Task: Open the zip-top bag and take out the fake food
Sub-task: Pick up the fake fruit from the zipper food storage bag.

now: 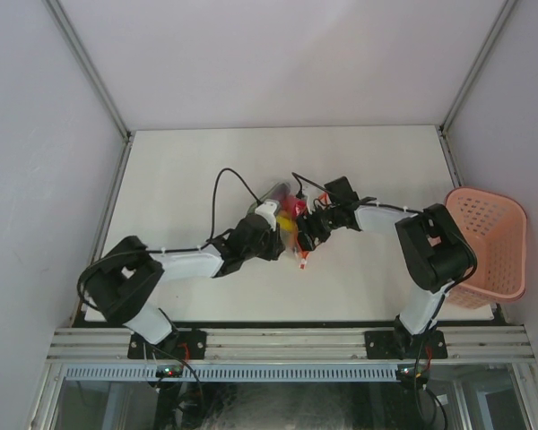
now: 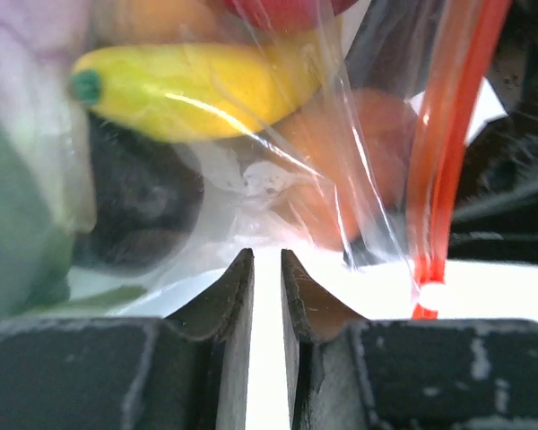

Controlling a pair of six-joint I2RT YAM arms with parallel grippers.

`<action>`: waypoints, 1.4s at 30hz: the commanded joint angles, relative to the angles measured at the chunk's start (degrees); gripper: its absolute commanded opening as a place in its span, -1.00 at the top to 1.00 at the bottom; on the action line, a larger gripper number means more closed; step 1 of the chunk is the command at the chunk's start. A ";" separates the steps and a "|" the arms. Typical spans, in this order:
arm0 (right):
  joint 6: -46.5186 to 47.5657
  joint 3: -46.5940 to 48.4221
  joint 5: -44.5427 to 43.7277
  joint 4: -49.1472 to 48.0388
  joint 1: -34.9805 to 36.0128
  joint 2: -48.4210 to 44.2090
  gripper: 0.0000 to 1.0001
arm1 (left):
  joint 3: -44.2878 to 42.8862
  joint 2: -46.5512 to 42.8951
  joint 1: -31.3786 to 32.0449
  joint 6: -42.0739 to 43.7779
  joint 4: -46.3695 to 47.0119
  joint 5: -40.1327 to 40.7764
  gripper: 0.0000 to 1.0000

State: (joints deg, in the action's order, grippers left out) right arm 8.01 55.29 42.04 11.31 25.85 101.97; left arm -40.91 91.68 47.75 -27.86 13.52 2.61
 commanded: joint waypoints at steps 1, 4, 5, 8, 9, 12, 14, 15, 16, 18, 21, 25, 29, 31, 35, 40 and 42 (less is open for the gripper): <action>4.27 2.69 0.68 2.75 -0.19 -4.31 0.28 | 4.48 -10.26 0.18 0.26 3.71 3.23 0.55; 6.31 4.15 0.87 5.60 -0.09 -5.46 0.41 | 6.98 -16.30 -0.26 1.05 3.78 2.89 0.52; 7.54 4.82 0.47 7.13 -0.05 -5.75 0.46 | 7.76 -18.22 -0.35 1.35 3.55 2.79 0.51; 10.75 6.06 -2.78 10.23 -0.03 -7.39 0.52 | 9.64 -24.19 -0.61 1.58 3.11 2.34 0.42; 11.66 6.40 -3.90 11.01 0.01 -8.00 0.54 | 10.34 -26.06 -0.71 1.53 3.16 2.06 0.40; 13.56 7.14 -7.84 12.85 -0.07 -9.63 0.55 | 13.37 -32.77 -1.26 0.30 5.92 0.10 0.30; 14.31 7.33 -9.63 13.51 -0.69 -10.27 0.58 | 15.60 -36.93 -1.91 -2.03 9.36 -1.65 0.18; 14.46 7.40 -10.33 13.79 -1.08 -10.55 0.61 | 16.11 -38.84 -2.21 -3.73 10.64 -2.35 0.09; 14.51 7.43 -10.73 14.01 -1.50 -10.83 0.63 | 16.12 -40.60 -2.56 -5.60 11.14 -2.71 -0.01; 14.69 7.38 -11.80 14.32 -2.36 -11.40 0.68 | 14.59 -43.52 -3.22 -9.82 10.55 -4.39 -0.18; 14.72 7.38 -13.69 14.26 -3.43 -12.48 0.71 | 8.78 -45.97 -3.53 -13.96 6.56 -7.20 -0.30; 15.52 7.38 -13.44 14.84 -4.67 -13.75 0.73 | -3.00 -46.40 -3.47 -21.21 0.48 -7.57 -0.45; 16.89 7.38 -9.93 15.97 -6.15 -14.97 0.74 | -13.76 -46.49 -0.37 -28.04 -6.01 -1.86 -1.00; 17.64 7.41 -8.13 16.59 -6.84 -15.38 0.74 | -19.31 -46.07 3.62 -28.53 -10.69 3.68 -1.00; 19.33 7.47 -7.22 18.41 -8.07 -15.72 0.74 | -31.22 -42.43 12.54 -28.96 -24.24 14.79 -1.00; 20.49 7.47 -10.88 19.06 -8.81 -15.91 0.74 | -38.92 -38.27 17.85 -29.83 -30.31 20.34 -1.00; 20.80 7.47 -13.25 18.92 -8.93 -16.00 0.74 | -38.74 -38.22 17.82 -30.75 -29.76 20.55 -1.00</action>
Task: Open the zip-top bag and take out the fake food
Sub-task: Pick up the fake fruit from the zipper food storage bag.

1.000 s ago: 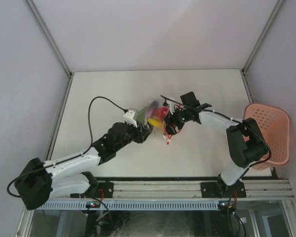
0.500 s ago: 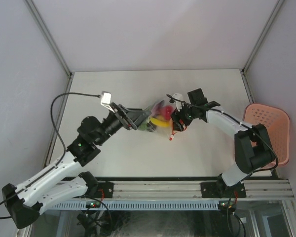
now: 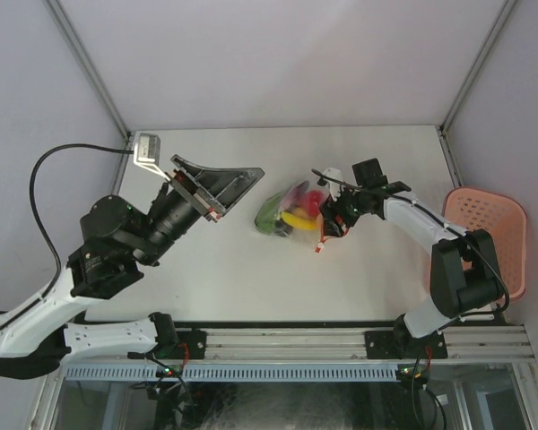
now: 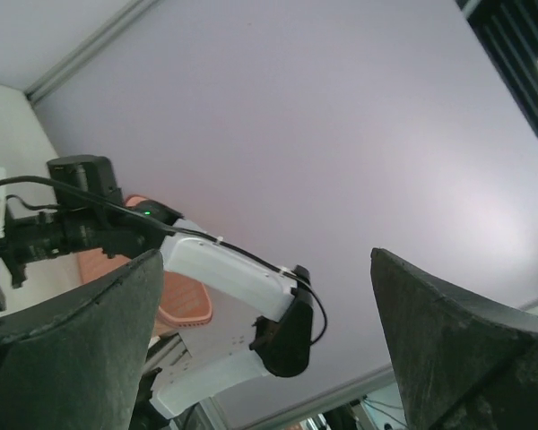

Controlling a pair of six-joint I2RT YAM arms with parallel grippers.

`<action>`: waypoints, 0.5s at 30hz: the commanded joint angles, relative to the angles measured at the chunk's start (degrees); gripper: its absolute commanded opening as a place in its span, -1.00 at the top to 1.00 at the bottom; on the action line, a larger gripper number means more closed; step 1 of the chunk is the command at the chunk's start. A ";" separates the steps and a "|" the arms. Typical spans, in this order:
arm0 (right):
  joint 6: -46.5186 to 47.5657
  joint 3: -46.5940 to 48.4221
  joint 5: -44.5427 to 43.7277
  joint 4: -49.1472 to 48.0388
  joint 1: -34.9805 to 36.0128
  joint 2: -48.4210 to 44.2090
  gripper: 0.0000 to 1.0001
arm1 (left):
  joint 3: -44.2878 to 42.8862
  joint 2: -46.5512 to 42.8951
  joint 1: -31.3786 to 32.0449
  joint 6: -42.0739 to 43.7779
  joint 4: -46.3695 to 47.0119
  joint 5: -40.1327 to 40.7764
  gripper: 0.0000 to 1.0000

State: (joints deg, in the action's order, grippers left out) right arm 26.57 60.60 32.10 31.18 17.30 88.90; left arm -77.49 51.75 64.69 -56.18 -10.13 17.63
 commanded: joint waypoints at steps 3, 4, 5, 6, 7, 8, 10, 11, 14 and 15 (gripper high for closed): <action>2.50 2.16 -3.89 -0.93 -1.00 -3.20 0.74 | -1.72 1.48 0.91 -2.93 -5.08 5.51 -1.00; 2.51 2.16 -3.66 -0.94 -1.30 -3.34 0.74 | -1.84 1.47 0.94 -2.96 -4.89 5.42 -1.00; 2.52 2.16 -3.37 -0.87 -1.64 -3.49 0.74 | -1.83 1.45 0.93 -3.05 -4.73 5.40 -1.00; 2.48 2.16 -3.35 -0.79 -1.92 -3.64 0.74 | -1.75 1.34 0.93 -3.27 -4.72 5.65 -1.00; 2.66 2.16 -3.37 -0.65 -2.06 -3.85 0.74 | -1.32 1.23 0.94 -3.79 -4.66 6.11 -1.00; 2.76 2.16 -3.41 -0.45 -2.17 -4.00 0.74 | -0.76 1.05 0.90 -4.46 -4.45 6.70 -1.00; 2.94 2.16 -3.30 -0.10 -2.27 -4.31 0.74 | 0.02 0.67 0.87 -4.62 -3.09 7.02 -1.00; 3.08 2.16 -3.21 0.07 -2.27 -4.56 0.74 | 0.16 0.53 0.81 -4.58 -2.71 7.14 -1.00; 3.76 1.87 -2.93 0.55 -2.30 -5.61 0.74 | 0.64 0.06 0.80 -4.61 -1.80 7.52 -1.00; 4.02 1.77 -2.92 0.62 -2.35 -5.94 0.74 | 0.53 0.14 0.81 -4.50 -1.67 6.97 -0.99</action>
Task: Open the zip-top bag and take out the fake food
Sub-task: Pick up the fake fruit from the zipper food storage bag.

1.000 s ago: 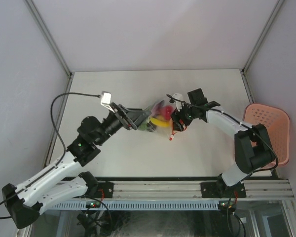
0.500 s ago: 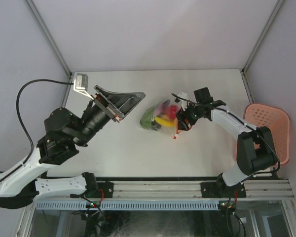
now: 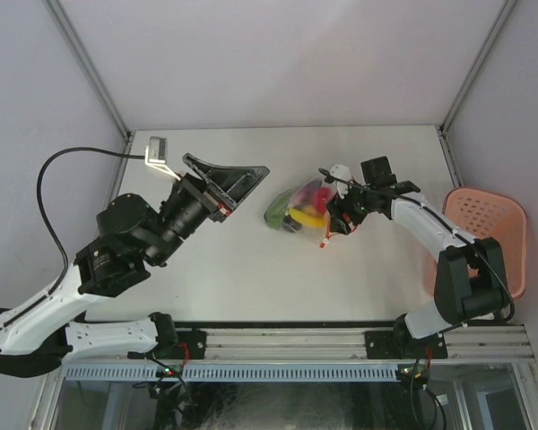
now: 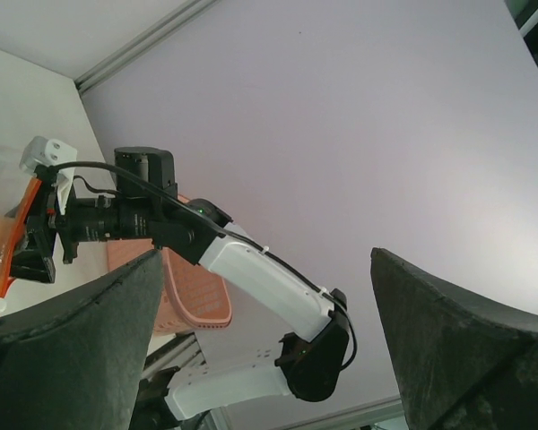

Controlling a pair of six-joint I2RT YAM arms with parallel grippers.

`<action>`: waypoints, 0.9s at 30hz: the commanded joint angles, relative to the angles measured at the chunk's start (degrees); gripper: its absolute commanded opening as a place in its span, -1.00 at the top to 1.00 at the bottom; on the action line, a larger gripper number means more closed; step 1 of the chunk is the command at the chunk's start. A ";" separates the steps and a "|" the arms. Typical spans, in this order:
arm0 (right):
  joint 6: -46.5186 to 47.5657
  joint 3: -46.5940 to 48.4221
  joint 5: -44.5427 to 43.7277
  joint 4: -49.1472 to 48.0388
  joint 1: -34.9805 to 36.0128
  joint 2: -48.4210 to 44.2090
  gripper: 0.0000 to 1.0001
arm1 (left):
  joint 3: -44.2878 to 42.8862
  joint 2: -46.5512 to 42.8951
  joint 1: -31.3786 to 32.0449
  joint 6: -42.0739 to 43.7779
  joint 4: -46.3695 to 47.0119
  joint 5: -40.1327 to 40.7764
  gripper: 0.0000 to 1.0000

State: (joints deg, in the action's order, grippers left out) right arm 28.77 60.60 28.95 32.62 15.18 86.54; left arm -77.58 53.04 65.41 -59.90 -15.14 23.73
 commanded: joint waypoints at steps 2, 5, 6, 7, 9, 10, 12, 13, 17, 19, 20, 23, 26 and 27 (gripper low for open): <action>2.22 1.63 0.32 -0.43 -0.39 -4.19 0.74 | 0.41 -0.78 0.07 -0.79 3.48 0.11 -1.00; 2.50 1.46 0.67 -0.23 -1.03 -4.77 0.74 | -0.19 -0.22 0.13 -0.95 3.73 -1.34 -0.99; 2.56 1.48 0.68 -0.09 -1.23 -4.92 0.74 | -0.29 -0.03 0.08 -0.88 3.98 -1.84 -1.00; 2.78 1.46 0.70 0.21 -1.36 -5.08 0.74 | -0.44 0.03 0.12 -0.80 4.28 -2.51 -1.00; 3.18 1.30 0.88 0.69 -1.55 -5.43 0.74 | -0.68 0.25 0.14 -0.43 4.74 -3.62 -1.00; 3.36 1.12 1.06 0.89 -1.68 -5.62 0.74 | -0.85 0.36 0.12 -0.35 4.88 -4.08 -1.00; 3.67 0.81 1.19 1.20 -1.86 -6.05 0.74 | -0.95 0.54 0.07 -0.21 5.23 -5.14 -1.00; 3.79 0.64 1.20 1.28 -1.95 -6.16 0.74 | -0.91 0.68 0.12 -0.16 5.56 -5.67 -1.00; 4.25 0.40 1.39 2.06 -2.47 -6.48 0.74 | -1.08 0.99 0.08 -0.04 6.03 -7.22 -1.00; 4.32 0.23 1.57 2.18 -2.96 -6.93 0.75 | -0.97 0.83 0.07 0.16 6.29 -7.40 -1.00; 4.28 0.22 1.81 2.18 -3.23 -7.10 0.74 | -0.67 0.65 0.12 0.40 6.45 -7.26 -1.00; 4.32 0.28 2.10 2.31 -3.77 -7.51 0.75 | 0.84 0.72 0.20 0.21 7.84 -8.02 -1.00; 4.34 0.22 2.59 2.60 -4.22 -7.99 0.75 | 2.38 0.07 0.09 1.26 8.22 -6.68 -1.00; 4.36 0.22 2.66 2.62 -4.35 -8.11 0.75 | 2.69 -0.22 0.05 1.55 8.20 -5.74 -1.00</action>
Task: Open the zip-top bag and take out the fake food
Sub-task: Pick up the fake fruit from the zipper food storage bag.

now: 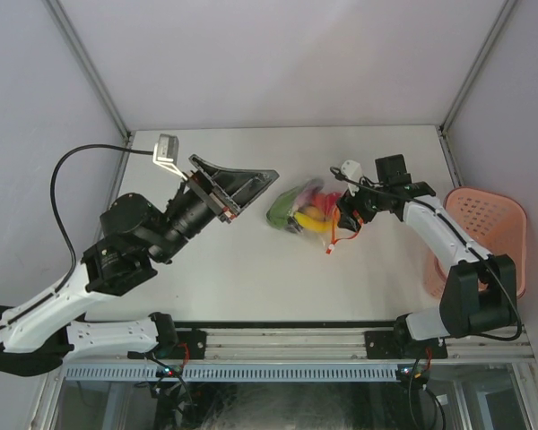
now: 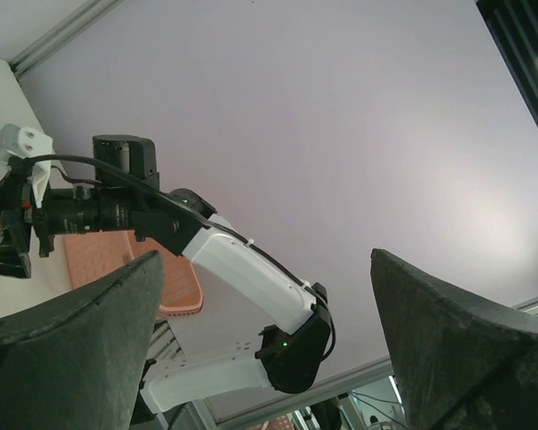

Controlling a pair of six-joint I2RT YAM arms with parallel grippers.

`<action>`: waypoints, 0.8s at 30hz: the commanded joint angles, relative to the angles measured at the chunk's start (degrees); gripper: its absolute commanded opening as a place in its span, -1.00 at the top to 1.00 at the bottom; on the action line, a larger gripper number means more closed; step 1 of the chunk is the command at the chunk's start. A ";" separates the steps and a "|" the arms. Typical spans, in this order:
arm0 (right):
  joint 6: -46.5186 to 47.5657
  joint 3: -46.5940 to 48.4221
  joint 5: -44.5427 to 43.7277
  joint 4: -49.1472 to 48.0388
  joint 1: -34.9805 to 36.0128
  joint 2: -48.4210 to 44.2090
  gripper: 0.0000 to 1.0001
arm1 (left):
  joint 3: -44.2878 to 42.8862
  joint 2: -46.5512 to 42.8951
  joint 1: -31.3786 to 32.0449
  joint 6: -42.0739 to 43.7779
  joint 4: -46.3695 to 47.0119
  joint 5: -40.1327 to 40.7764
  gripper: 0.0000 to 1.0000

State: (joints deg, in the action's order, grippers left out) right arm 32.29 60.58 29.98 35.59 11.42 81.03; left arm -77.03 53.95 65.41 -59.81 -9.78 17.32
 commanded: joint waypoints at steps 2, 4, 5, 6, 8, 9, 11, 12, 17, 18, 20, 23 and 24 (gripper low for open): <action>0.80 0.29 1.71 -0.39 -0.84 -2.95 0.75 | 2.02 -1.45 -0.45 2.02 2.85 1.88 -1.00; 0.76 0.25 2.08 -0.22 -1.18 -3.28 0.74 | 0.71 -1.45 -0.57 3.18 2.67 2.83 -1.00; 0.68 0.24 2.24 -0.21 -1.41 -3.52 0.74 | -0.19 -1.29 -0.61 3.58 2.25 3.13 -1.00; 0.70 0.24 2.40 -0.18 -1.56 -3.66 0.75 | -1.17 -0.98 -0.55 4.01 1.63 3.42 -1.00; 0.58 0.18 2.74 -0.09 -1.79 -3.90 0.74 | -2.77 -0.36 -0.55 4.15 0.26 4.46 -1.00; 0.50 0.16 2.82 -0.11 -1.90 -4.02 0.74 | -2.97 -0.18 -0.55 4.17 -0.01 4.81 -1.00; 0.45 0.08 3.08 -0.09 -2.17 -4.23 0.74 | -3.43 0.11 -0.55 4.18 -0.46 5.17 -1.00; 0.44 0.07 3.18 -0.01 -2.31 -4.36 0.74 | -3.59 0.21 -0.61 4.24 -0.68 5.24 -1.00; 0.23 0.07 4.29 0.31 -3.09 -5.27 0.74 | -5.13 1.36 -0.56 4.28 -2.08 4.18 -1.00; 0.23 0.12 4.44 0.39 -3.27 -5.47 0.74 | -5.76 1.70 -0.59 4.67 -2.29 3.83 -0.99; 0.15 0.07 4.94 0.50 -3.69 -5.98 0.74 | -6.10 2.07 -0.56 5.36 -2.52 3.96 -1.00; -0.01 0.07 5.73 0.51 -4.45 -7.21 0.74 | -7.32 3.19 -0.55 8.53 -2.59 2.75 -1.00; -0.16 0.08 6.03 0.41 -4.81 -7.67 0.74 | -7.56 3.44 -0.54 10.06 -2.83 2.69 -1.00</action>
State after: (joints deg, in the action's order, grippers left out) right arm 32.29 60.40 33.56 36.86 7.64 76.86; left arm -80.49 56.60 65.08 -55.42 -13.06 21.21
